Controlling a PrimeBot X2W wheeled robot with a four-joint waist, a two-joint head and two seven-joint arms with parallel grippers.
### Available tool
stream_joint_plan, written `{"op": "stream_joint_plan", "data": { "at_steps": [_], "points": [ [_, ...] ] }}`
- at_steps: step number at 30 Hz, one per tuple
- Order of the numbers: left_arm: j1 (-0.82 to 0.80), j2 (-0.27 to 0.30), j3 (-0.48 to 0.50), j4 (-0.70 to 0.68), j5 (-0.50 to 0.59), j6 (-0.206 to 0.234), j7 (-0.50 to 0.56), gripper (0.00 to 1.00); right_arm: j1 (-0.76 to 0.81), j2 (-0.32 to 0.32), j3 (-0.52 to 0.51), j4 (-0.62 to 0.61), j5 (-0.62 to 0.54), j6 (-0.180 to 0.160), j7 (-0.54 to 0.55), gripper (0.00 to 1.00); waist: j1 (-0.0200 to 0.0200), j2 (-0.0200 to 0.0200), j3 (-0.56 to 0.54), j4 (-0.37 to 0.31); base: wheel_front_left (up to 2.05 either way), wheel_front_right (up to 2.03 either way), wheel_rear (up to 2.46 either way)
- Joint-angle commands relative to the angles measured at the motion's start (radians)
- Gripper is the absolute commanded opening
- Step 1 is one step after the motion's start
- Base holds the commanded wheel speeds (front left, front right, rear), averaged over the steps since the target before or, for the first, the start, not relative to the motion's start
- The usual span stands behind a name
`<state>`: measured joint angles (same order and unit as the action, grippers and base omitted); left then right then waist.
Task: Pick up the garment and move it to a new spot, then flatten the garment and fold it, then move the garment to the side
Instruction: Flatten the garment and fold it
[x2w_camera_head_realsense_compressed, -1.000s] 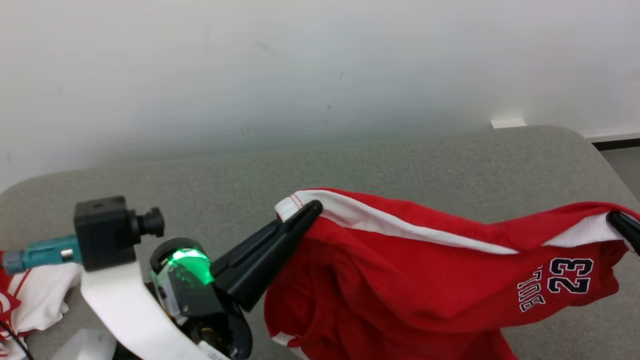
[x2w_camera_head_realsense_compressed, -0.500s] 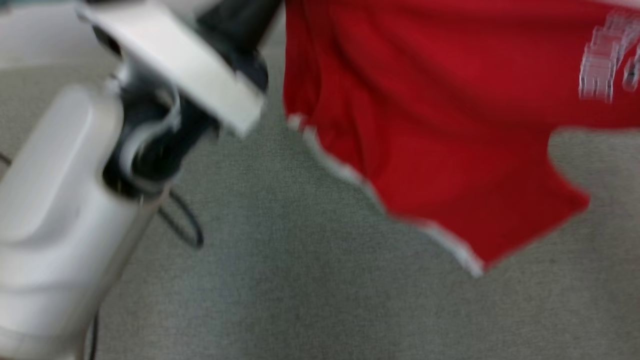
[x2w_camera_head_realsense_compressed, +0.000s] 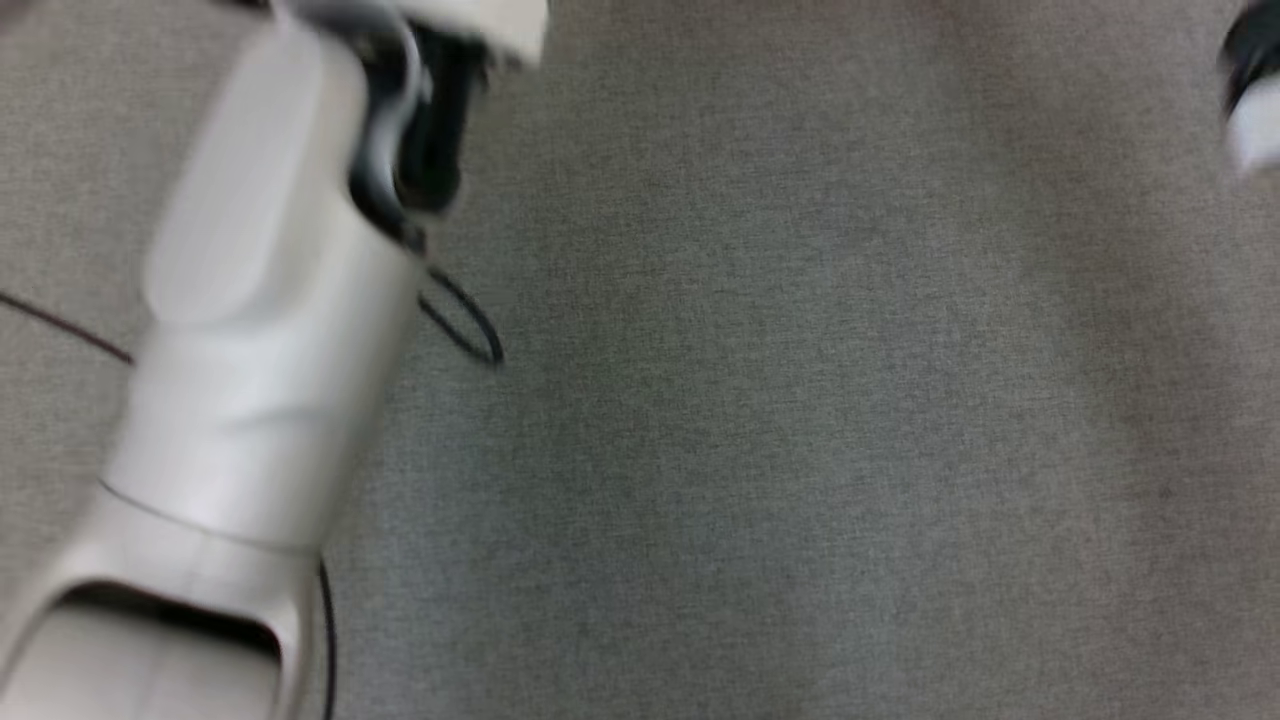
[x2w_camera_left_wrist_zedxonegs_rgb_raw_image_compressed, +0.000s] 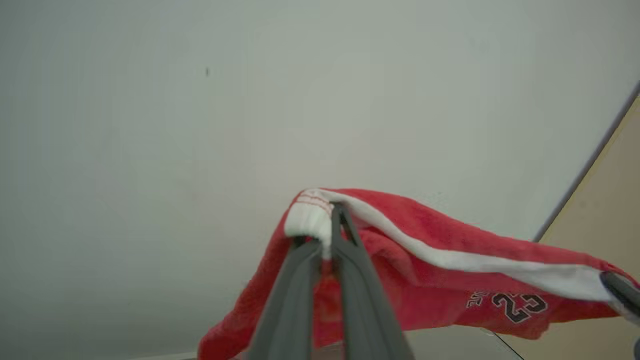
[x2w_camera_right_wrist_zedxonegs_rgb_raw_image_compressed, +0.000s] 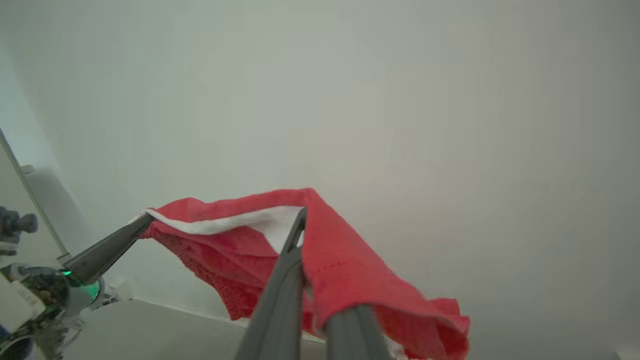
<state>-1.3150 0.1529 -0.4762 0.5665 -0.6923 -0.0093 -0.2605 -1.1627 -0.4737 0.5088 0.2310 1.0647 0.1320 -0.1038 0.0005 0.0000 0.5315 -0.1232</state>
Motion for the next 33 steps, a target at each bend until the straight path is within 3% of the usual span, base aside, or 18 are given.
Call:
{"op": "stream_joint_plan", "data": {
  "at_steps": [1,7,17,22,27,33],
  "points": [
    [0.077,-0.014,0.031,-0.011,0.011,-0.024,-0.004,0.00,0.081,-0.036,0.038,-0.015,0.004,-0.003,-0.030,0.00,-0.0005,0.0000,-0.013,0.005,0.00,0.00,0.00],
    [0.439,-0.047,0.077,-0.098,0.073,-0.104,-0.004,0.00,0.400,-0.206,0.194,-0.089,0.065,-0.003,-0.113,0.00,-0.0005,0.0000,-0.064,0.023,0.00,0.00,0.00],
    [0.991,0.013,0.037,-0.269,0.010,-0.120,-0.003,0.00,0.789,-0.407,0.401,-0.255,0.184,-0.003,-0.144,0.00,-0.0005,0.0000,-0.261,0.035,0.00,0.00,0.00],
    [1.281,0.079,0.022,-0.451,-0.067,-0.088,0.080,0.00,0.956,-0.569,0.468,-0.397,0.257,-0.003,-0.140,0.00,-0.0005,0.0000,-0.357,0.048,0.00,0.00,0.00],
    [1.403,0.128,0.032,-0.663,-0.143,-0.042,0.188,0.00,1.010,-0.703,0.459,-0.517,0.345,-0.003,-0.121,0.00,-0.0005,0.0000,-0.352,0.067,0.00,0.00,0.00],
    [1.310,0.120,0.087,-0.802,-0.260,0.010,0.303,0.00,0.878,-0.713,0.378,-0.509,0.402,-0.003,-0.068,0.00,-0.0005,0.0000,-0.265,0.106,0.00,0.00,0.00]
  ]
}}
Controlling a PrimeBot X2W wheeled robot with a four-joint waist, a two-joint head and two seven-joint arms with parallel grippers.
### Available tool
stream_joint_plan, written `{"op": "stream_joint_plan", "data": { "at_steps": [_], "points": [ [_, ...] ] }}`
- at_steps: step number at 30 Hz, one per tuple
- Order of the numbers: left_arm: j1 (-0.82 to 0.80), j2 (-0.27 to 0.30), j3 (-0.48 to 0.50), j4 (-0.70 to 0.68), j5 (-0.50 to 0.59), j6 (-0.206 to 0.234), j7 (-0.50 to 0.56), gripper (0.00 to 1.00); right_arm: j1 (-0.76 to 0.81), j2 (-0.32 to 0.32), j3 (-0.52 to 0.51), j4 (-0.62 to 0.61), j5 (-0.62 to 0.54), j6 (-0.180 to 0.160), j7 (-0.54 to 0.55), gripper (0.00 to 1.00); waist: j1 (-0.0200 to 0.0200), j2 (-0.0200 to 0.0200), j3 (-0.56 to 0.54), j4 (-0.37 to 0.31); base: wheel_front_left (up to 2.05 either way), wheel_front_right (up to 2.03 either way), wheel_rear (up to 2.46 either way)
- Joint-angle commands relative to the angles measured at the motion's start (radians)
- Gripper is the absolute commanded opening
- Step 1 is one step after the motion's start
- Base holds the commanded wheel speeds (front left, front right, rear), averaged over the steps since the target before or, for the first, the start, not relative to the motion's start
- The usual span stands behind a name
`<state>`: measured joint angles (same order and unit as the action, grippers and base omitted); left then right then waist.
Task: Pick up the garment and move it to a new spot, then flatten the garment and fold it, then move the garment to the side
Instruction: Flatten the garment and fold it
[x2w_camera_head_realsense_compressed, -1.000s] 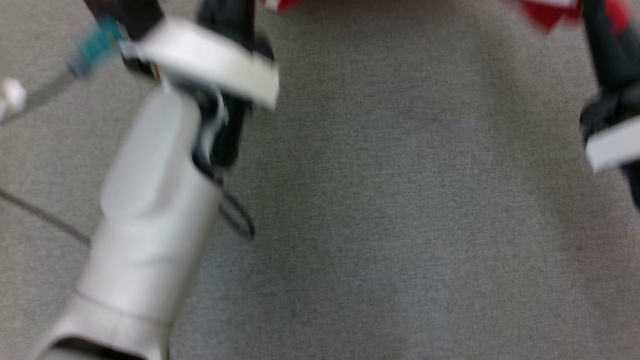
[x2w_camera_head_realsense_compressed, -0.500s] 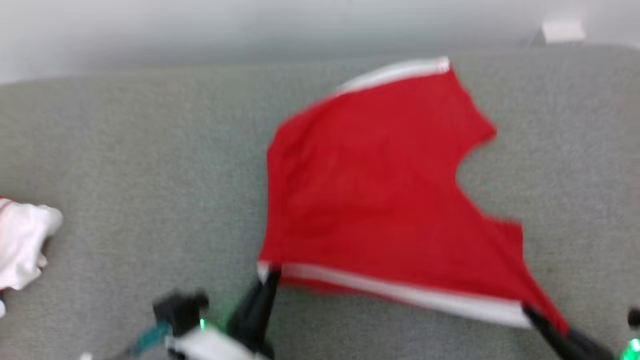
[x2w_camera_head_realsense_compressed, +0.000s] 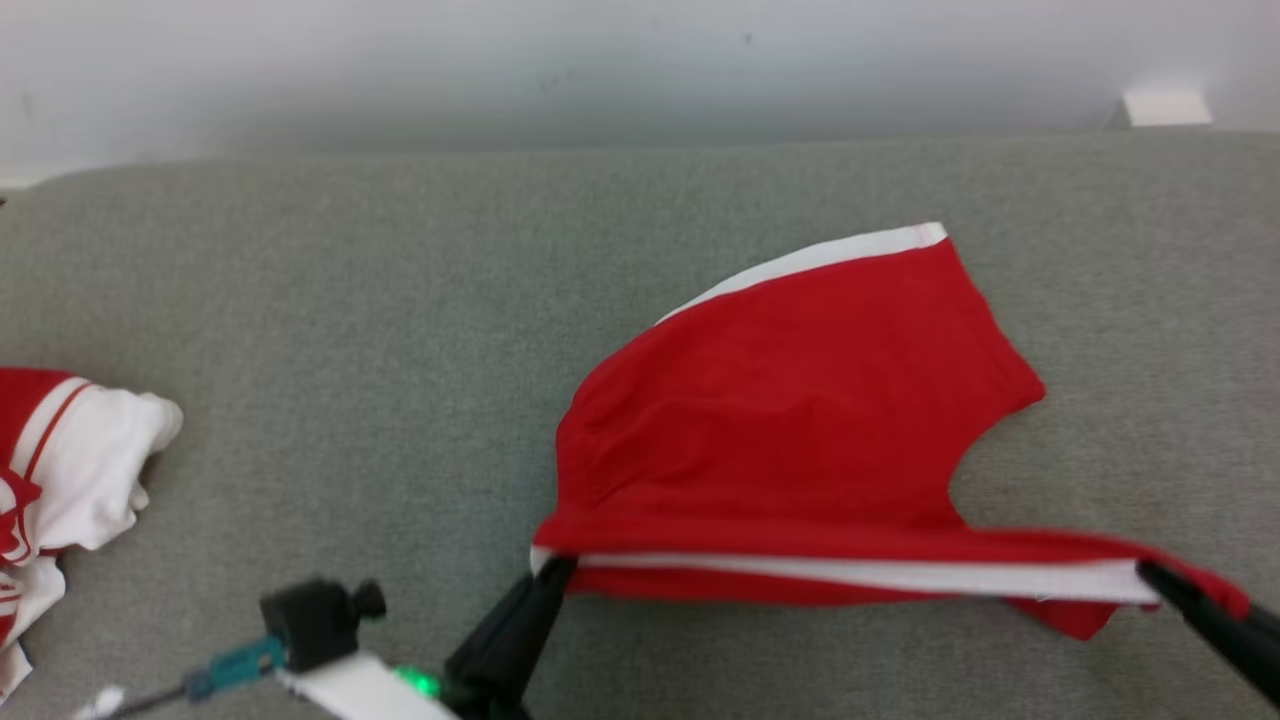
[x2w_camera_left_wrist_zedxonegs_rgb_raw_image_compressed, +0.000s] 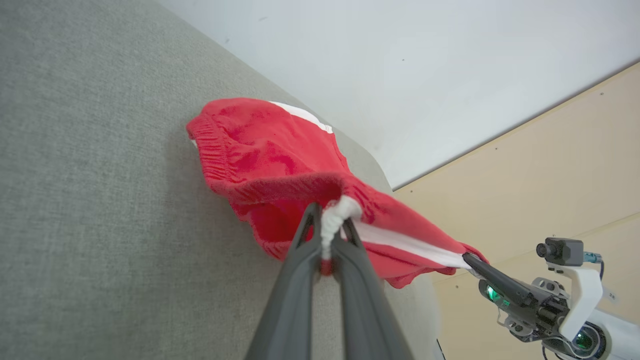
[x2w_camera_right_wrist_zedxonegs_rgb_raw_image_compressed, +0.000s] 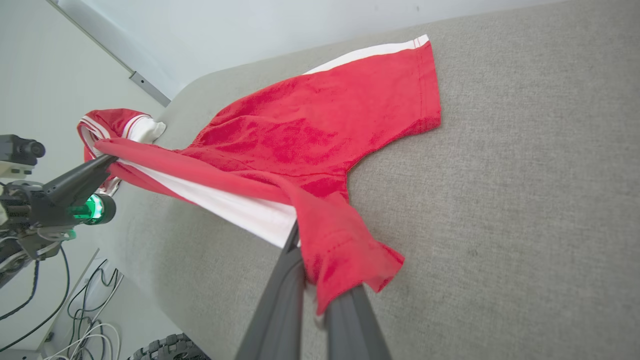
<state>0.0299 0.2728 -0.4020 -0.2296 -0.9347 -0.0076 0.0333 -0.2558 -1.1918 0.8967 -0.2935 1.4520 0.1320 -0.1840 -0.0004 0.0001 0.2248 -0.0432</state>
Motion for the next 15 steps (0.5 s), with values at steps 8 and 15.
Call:
{"op": "stream_joint_plan", "data": {
  "at_steps": [8,15],
  "points": [
    [-0.337,-0.072,0.049,0.056,-0.111,0.073,0.141,0.00,-0.311,0.095,-0.085,0.170,0.053,-0.003,0.220,0.00,0.0004,-0.0001,0.200,0.122,0.00,0.00,0.00],
    [-0.548,-0.130,0.041,0.203,-0.078,0.099,0.149,0.00,-0.521,0.206,-0.100,0.377,-0.012,-0.003,0.311,0.00,0.0004,-0.0001,0.280,0.174,0.00,0.00,0.00]
  ]
}}
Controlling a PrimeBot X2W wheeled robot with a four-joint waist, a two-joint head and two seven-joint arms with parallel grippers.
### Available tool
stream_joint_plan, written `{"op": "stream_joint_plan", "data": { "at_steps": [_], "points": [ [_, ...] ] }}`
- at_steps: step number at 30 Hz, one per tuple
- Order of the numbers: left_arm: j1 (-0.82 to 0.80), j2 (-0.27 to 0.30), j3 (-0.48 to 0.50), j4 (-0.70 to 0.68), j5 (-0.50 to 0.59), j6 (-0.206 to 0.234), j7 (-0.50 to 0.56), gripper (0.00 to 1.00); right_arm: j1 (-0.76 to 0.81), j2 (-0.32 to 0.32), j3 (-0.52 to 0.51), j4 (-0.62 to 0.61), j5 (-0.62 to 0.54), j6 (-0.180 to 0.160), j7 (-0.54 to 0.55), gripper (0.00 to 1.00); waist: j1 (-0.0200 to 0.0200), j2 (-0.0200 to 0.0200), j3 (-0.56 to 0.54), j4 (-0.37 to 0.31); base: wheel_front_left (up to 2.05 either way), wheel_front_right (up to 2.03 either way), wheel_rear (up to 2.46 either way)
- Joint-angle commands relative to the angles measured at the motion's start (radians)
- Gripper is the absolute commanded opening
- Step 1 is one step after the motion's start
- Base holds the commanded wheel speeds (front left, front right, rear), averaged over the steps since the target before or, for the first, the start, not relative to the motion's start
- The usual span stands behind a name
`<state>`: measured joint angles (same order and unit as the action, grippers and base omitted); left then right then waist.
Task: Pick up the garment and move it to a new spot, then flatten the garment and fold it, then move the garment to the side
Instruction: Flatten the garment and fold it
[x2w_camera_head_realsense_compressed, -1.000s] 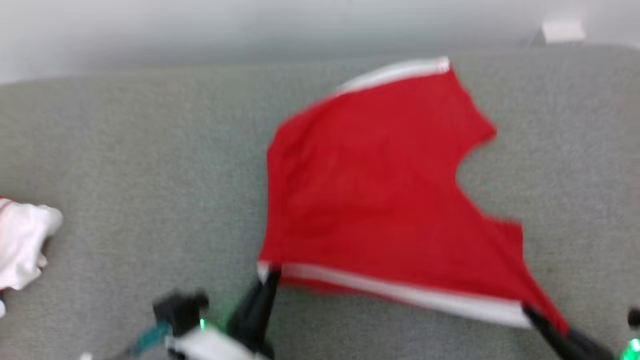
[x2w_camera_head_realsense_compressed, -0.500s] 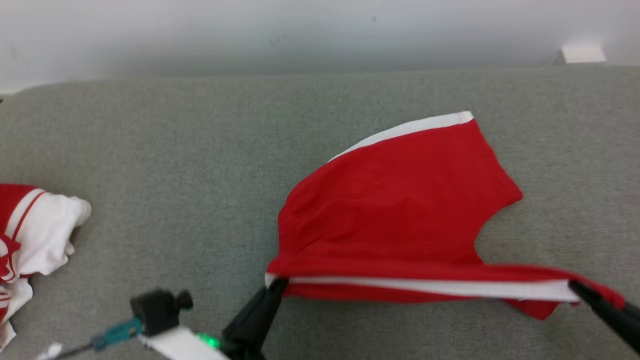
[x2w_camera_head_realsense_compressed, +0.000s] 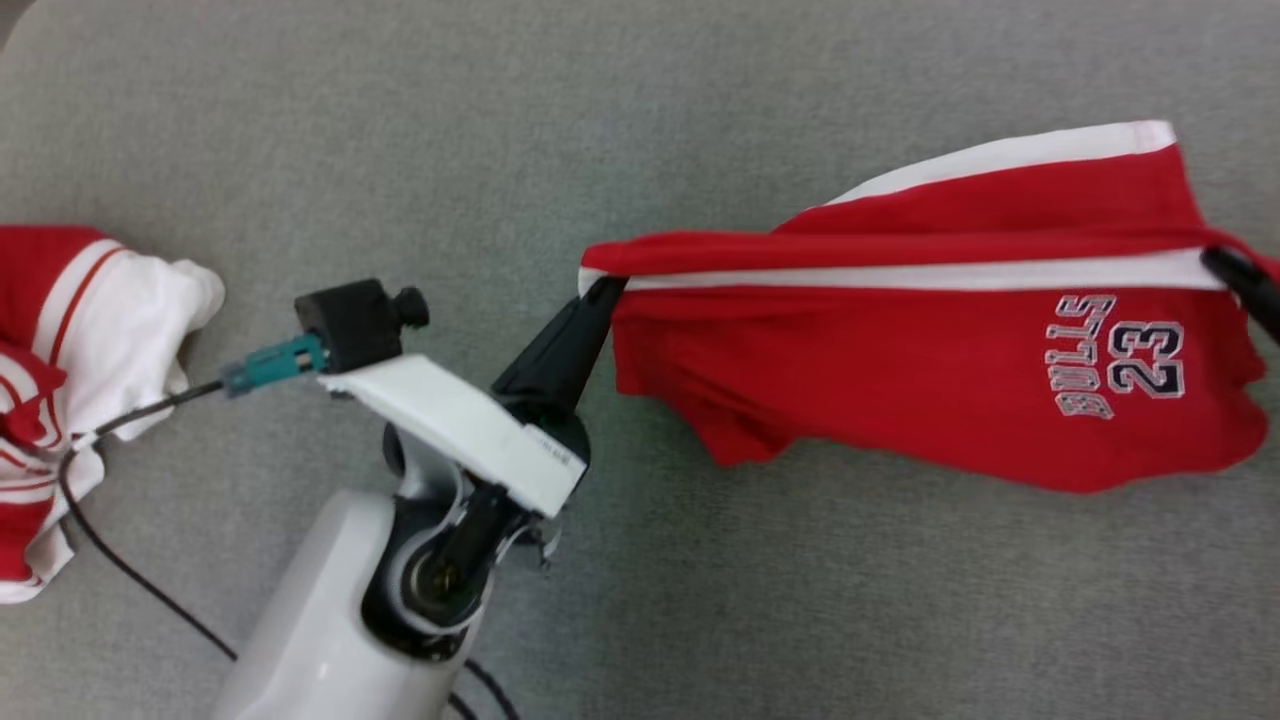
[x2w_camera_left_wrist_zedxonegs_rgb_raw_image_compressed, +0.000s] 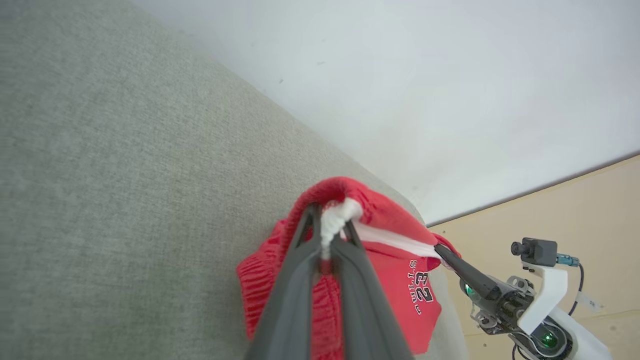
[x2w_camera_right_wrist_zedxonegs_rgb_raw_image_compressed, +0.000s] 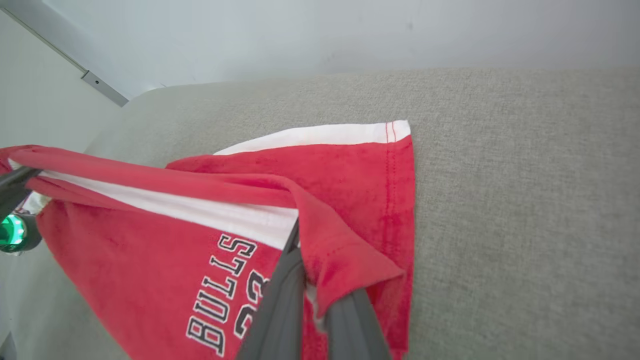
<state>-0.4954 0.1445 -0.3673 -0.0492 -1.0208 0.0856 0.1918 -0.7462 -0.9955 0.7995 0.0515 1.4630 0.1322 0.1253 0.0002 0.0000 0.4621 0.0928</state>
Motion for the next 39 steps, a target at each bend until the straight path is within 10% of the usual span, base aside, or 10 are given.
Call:
{"op": "stream_joint_plan", "data": {
  "at_steps": [1,10,13,17,27,39],
  "points": [
    [-0.043,-0.010,0.003,0.042,0.013,0.006,-0.013,0.00,-0.053,0.028,-0.003,0.058,-0.032,-0.003,0.002,0.00,-0.0002,0.0000,0.049,0.042,0.00,0.00,0.00],
    [-0.140,-0.061,-0.022,0.161,0.011,-0.006,-0.061,0.00,-0.177,0.129,-0.013,0.212,-0.108,-0.003,-0.072,0.03,-0.0002,0.0000,0.096,0.064,0.00,0.00,0.00],
    [-0.148,-0.068,-0.028,0.174,0.008,-0.011,-0.069,0.33,-0.181,0.147,-0.012,0.238,-0.113,-0.003,-0.101,1.00,-0.0002,0.0000,0.099,0.064,0.00,0.00,0.00],
    [-0.138,-0.066,-0.039,0.173,0.012,-0.018,-0.072,1.00,-0.167,0.155,0.000,0.244,-0.093,-0.003,-0.103,1.00,-0.0002,0.0000,0.087,0.055,0.00,0.00,0.00],
    [-0.113,0.063,-0.112,0.109,0.194,-0.034,-0.110,1.00,-0.090,0.122,0.032,0.241,-0.012,-0.002,-0.030,1.00,-0.0002,0.0000,0.031,0.009,0.00,0.00,0.00],
    [-0.053,0.121,-0.204,0.079,0.565,0.106,-0.381,1.00,-0.099,0.133,0.023,0.377,0.045,-0.002,0.070,1.00,-0.0002,0.0000,0.004,0.032,0.00,0.00,0.00]
  ]
}}
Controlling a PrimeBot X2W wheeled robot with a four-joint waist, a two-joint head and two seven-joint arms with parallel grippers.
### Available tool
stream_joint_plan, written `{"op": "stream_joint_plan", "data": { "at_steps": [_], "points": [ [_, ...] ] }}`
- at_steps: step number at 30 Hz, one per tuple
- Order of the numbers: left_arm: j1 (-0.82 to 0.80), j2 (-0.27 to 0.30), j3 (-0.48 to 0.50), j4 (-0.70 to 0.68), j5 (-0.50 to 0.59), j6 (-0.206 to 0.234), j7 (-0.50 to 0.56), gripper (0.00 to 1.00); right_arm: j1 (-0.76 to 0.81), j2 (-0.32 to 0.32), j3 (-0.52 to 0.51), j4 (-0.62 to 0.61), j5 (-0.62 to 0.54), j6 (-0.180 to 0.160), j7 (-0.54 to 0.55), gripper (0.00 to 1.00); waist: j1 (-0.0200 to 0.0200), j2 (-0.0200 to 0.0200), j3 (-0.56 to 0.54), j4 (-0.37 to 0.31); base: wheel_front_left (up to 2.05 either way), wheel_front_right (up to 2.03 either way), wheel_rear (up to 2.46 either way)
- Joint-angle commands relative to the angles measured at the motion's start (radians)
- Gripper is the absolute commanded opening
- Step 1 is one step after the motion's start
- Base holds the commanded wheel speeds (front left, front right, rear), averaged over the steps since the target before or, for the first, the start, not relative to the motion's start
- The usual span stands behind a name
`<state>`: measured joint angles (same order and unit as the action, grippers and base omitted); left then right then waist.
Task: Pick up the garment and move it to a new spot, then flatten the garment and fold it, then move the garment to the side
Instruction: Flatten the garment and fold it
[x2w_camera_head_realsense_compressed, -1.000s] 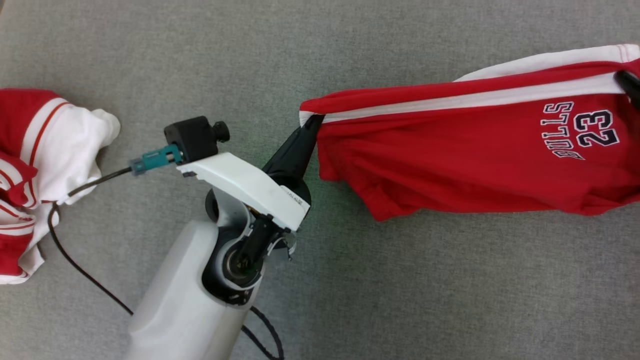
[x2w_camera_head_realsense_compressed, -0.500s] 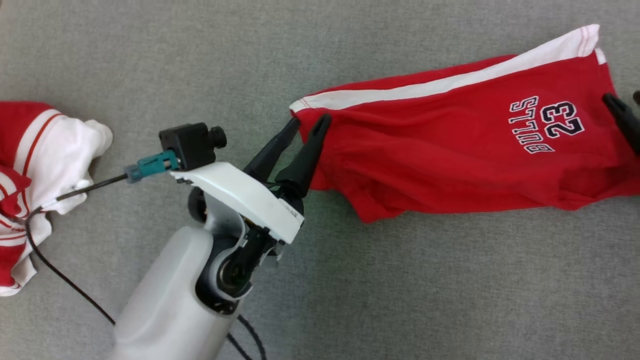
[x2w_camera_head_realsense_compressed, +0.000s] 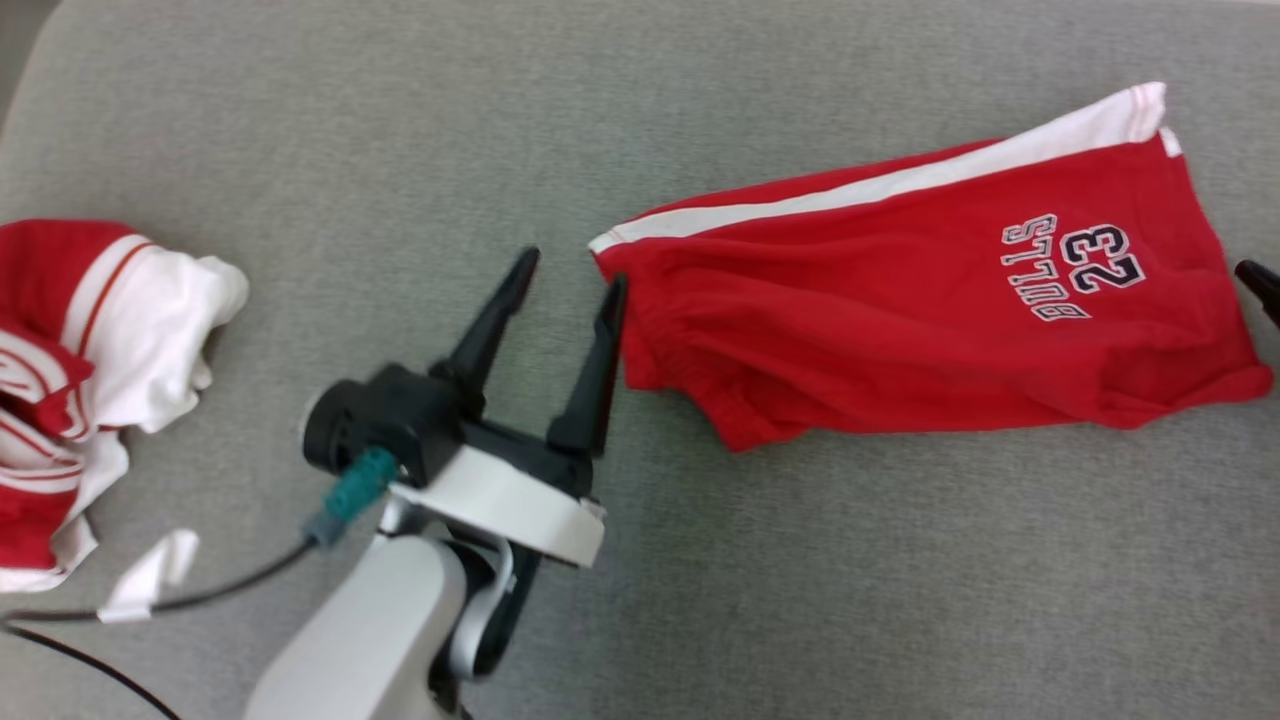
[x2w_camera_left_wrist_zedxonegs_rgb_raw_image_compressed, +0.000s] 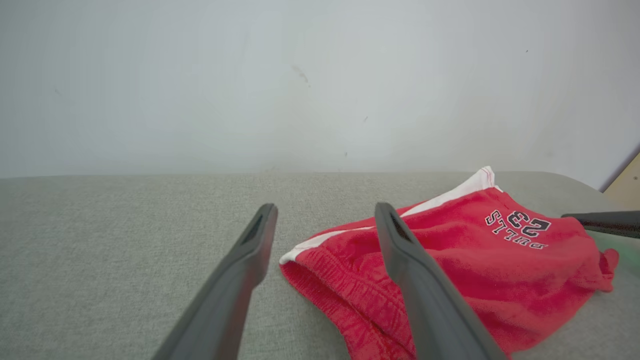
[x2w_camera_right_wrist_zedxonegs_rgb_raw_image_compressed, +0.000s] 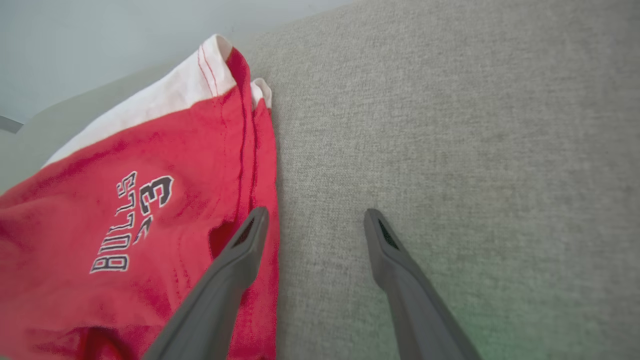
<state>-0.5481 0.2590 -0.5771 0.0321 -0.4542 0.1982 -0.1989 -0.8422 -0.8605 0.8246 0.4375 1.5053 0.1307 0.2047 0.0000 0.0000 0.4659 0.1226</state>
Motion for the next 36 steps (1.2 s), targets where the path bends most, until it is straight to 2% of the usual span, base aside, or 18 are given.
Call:
{"op": "stream_joint_plan", "data": {
  "at_steps": [1,7,15,16,17,20,26,31,36],
  "points": [
    [0.010,0.001,0.001,0.004,0.009,0.004,-0.006,1.00,-0.010,0.003,0.002,0.009,0.000,0.000,0.005,1.00,0.0000,0.0000,0.001,0.009,0.00,0.00,0.00],
    [0.082,-0.051,-0.010,0.040,0.048,0.032,-0.059,1.00,-0.053,0.074,0.028,0.097,0.002,0.000,0.103,1.00,0.0000,0.0000,-0.008,0.056,0.00,0.00,0.00],
    [0.161,-0.115,0.018,0.073,0.079,0.011,-0.066,1.00,-0.071,0.176,0.083,0.183,-0.024,0.001,0.214,1.00,0.0000,0.0000,-0.031,0.102,0.00,0.00,0.00],
    [0.168,-0.121,0.026,0.073,0.088,0.006,-0.066,1.00,-0.071,0.188,0.087,0.194,-0.025,0.001,0.222,0.92,0.0000,0.0000,-0.032,0.105,0.00,0.00,0.00],
    [0.174,-0.128,0.033,0.074,0.096,0.002,-0.066,1.00,-0.074,0.197,0.090,0.201,-0.033,0.002,0.222,0.00,0.0000,0.0000,-0.035,0.107,0.00,0.00,0.00],
    [0.200,-0.144,0.055,0.078,0.123,-0.013,-0.066,1.00,-0.068,0.218,0.084,0.233,-0.038,0.003,0.210,0.00,0.0000,0.0000,-0.047,0.105,0.00,0.00,0.00],
    [0.278,-0.149,0.106,0.085,0.204,-0.031,-0.066,1.00,-0.014,0.198,0.039,0.264,-0.008,-0.002,0.159,0.00,0.0000,0.0000,-0.105,0.055,0.00,0.00,0.00],
    [0.358,-0.160,0.144,0.085,0.243,-0.050,-0.066,1.00,0.045,0.148,-0.005,0.275,0.020,-0.002,0.094,0.00,0.0000,0.0000,-0.157,0.015,0.00,0.00,0.00],
    [0.416,-0.172,0.172,0.089,0.263,-0.075,-0.066,1.00,0.094,0.094,-0.043,0.323,0.032,-0.002,0.030,0.00,0.0000,0.0000,-0.181,0.005,0.00,0.00,0.00]
  ]
}}
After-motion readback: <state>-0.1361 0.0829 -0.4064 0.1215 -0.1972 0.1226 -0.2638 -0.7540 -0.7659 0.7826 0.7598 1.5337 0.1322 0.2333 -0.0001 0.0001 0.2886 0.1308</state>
